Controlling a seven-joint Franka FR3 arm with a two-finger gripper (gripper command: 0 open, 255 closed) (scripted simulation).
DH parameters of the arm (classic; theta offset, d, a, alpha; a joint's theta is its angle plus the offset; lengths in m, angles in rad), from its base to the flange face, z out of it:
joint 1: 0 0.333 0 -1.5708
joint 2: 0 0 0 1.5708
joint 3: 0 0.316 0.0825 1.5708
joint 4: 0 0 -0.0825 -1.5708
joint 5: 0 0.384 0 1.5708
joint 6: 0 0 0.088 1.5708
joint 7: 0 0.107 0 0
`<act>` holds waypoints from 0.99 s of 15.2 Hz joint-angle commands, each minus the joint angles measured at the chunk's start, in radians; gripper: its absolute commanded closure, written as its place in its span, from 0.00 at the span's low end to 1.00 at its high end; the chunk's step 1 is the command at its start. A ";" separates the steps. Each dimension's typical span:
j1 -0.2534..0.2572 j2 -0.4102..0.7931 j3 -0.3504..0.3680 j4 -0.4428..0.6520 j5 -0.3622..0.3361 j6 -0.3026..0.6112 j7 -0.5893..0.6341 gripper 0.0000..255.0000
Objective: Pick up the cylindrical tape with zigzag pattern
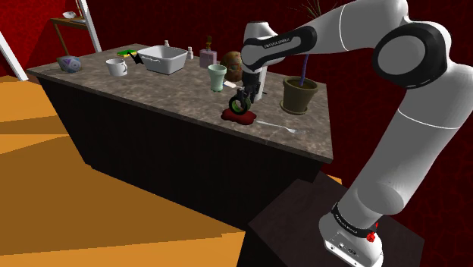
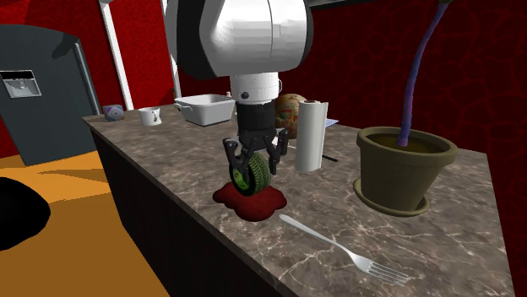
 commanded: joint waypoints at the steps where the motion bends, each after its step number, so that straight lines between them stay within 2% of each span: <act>1: 0.000 0.002 0.000 -0.001 0.000 0.000 0.000 1.00; 4: -0.001 0.002 0.000 0.000 0.000 0.000 -0.002 1.00; 15: 0.000 -0.028 0.000 0.111 -0.001 -0.141 -0.006 1.00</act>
